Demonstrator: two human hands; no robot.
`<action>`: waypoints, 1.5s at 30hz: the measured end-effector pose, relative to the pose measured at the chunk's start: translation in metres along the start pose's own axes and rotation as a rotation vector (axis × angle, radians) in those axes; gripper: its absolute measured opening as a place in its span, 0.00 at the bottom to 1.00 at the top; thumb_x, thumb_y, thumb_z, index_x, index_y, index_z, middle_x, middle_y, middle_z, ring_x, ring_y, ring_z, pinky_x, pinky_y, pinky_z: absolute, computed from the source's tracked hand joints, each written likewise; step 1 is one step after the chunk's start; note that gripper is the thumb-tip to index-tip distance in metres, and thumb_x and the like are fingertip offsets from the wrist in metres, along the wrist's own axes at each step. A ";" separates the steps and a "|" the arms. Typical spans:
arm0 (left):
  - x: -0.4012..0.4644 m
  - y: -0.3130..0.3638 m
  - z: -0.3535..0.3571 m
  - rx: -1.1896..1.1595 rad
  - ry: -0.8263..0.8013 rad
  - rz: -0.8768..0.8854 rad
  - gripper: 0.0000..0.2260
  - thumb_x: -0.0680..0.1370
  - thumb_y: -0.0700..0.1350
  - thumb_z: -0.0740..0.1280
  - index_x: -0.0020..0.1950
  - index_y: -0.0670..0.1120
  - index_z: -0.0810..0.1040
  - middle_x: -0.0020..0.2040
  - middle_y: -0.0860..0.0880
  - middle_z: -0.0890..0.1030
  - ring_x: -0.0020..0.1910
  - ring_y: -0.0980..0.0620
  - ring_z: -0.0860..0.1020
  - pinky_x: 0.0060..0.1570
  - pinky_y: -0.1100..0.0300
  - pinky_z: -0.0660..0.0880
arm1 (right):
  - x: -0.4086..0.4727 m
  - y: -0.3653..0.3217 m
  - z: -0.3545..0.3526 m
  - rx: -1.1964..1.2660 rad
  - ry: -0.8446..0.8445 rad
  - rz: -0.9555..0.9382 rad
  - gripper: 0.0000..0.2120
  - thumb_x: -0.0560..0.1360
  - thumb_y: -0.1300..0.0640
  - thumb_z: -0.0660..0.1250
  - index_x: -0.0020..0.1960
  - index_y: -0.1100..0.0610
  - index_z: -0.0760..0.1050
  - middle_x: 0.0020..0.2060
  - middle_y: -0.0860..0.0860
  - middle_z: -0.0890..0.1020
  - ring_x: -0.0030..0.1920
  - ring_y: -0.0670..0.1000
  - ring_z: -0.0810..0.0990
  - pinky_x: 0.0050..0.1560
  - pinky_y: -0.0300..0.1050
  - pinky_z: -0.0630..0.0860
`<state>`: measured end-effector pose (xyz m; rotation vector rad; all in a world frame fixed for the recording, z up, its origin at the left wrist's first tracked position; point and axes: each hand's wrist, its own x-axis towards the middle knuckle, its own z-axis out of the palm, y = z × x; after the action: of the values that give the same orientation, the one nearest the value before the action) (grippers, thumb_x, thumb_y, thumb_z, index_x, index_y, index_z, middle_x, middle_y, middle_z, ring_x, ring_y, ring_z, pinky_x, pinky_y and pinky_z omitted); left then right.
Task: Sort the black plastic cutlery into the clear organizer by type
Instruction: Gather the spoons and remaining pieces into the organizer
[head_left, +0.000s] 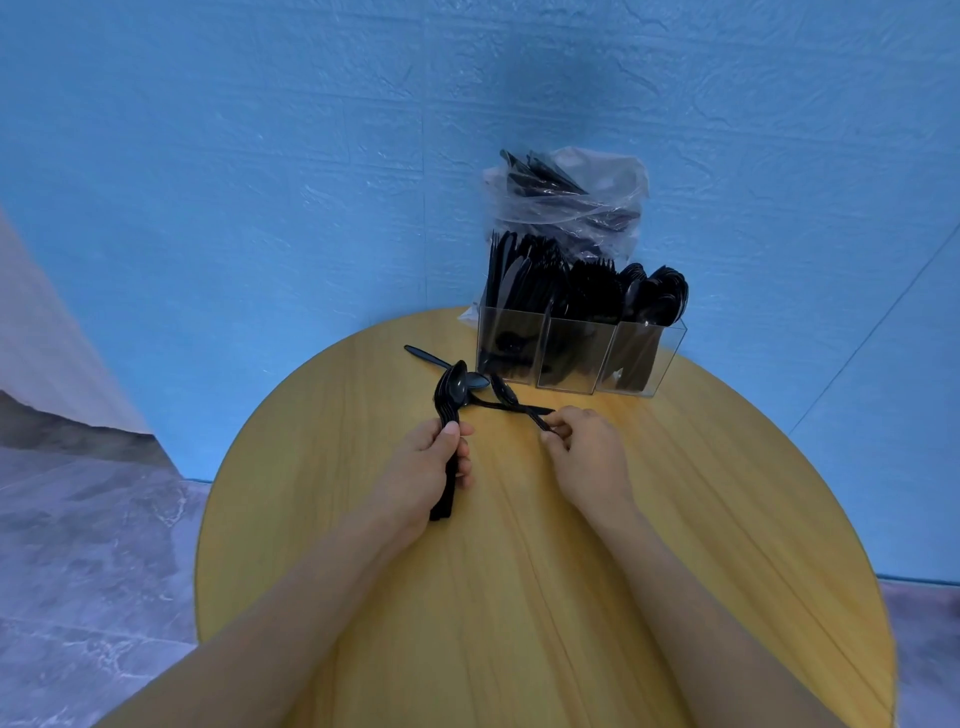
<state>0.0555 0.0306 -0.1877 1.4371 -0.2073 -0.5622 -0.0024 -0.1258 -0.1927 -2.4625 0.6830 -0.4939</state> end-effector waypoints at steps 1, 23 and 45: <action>0.001 0.000 0.002 -0.024 0.007 -0.004 0.11 0.83 0.42 0.54 0.51 0.41 0.74 0.36 0.48 0.71 0.34 0.54 0.72 0.34 0.62 0.73 | -0.002 -0.004 -0.002 0.095 0.013 0.009 0.10 0.78 0.59 0.64 0.58 0.57 0.77 0.47 0.48 0.78 0.44 0.44 0.72 0.38 0.28 0.65; 0.008 0.003 0.042 0.011 -0.005 0.089 0.11 0.83 0.41 0.54 0.59 0.37 0.72 0.50 0.38 0.79 0.44 0.50 0.80 0.39 0.61 0.77 | -0.034 -0.029 0.007 0.396 0.115 -0.089 0.18 0.77 0.60 0.64 0.66 0.48 0.74 0.34 0.48 0.74 0.35 0.42 0.69 0.38 0.29 0.67; 0.022 0.019 -0.028 -0.130 0.145 -0.030 0.10 0.83 0.41 0.53 0.48 0.40 0.71 0.35 0.46 0.68 0.32 0.53 0.67 0.33 0.60 0.70 | 0.030 -0.040 0.021 -0.052 -0.215 -0.234 0.16 0.79 0.54 0.62 0.66 0.53 0.72 0.61 0.51 0.73 0.64 0.51 0.66 0.66 0.44 0.64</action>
<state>0.0922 0.0450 -0.1776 1.3496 -0.0331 -0.4850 0.0459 -0.1049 -0.1809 -2.6106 0.3267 -0.2934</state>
